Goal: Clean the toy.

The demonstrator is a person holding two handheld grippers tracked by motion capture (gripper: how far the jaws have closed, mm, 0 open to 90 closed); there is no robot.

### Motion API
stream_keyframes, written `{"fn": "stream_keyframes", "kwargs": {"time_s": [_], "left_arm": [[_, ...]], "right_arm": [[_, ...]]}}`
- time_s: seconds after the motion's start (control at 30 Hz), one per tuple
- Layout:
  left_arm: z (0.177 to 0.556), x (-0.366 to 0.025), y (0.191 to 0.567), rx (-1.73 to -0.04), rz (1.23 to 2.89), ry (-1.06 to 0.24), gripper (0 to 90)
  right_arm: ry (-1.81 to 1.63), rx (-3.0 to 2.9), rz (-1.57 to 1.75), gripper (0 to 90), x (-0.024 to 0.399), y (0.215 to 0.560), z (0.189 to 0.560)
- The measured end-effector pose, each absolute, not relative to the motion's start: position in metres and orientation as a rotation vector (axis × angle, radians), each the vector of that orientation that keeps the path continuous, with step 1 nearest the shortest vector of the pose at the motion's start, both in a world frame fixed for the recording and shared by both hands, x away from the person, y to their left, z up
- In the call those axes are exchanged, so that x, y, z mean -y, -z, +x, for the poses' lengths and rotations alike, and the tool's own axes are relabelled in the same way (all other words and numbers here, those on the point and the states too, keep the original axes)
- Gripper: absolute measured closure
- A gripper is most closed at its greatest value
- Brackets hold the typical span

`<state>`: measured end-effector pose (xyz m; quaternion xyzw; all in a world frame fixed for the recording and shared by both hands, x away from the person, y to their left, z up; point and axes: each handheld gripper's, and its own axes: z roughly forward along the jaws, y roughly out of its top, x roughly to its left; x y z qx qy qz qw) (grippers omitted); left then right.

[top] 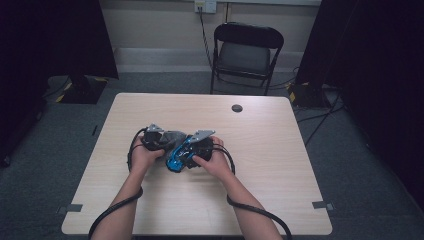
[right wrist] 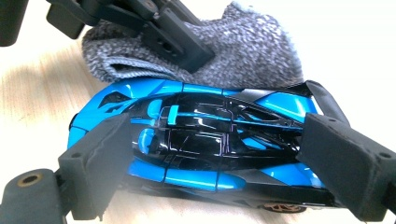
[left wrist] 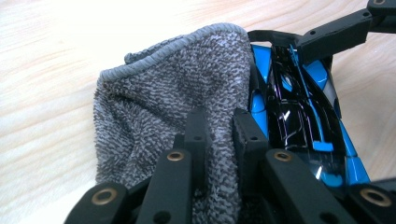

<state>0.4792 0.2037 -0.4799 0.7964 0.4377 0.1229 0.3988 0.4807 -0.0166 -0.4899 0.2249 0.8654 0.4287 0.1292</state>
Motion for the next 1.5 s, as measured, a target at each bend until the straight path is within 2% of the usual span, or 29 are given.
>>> {"fn": "stream_keyframes", "kwargs": {"time_s": [0.63, 0.93, 1.5], "left_arm": [[0.447, -0.230, 0.482, -1.144, 1.986, -0.286, 77.6], [0.423, -0.234, 0.481, -1.151, 1.995, -0.313, 77.1], [0.380, -0.247, 0.468, -1.142, 2.030, -0.254, 76.6]], "right_arm": [[-1.244, -2.529, 0.657, 9.1, 0.016, 0.490, 0.480], [-1.251, -2.524, 0.658, 9.1, 0.017, 0.490, 0.479], [-1.251, -2.524, 0.658, 9.2, 0.017, 0.490, 0.480]]}}
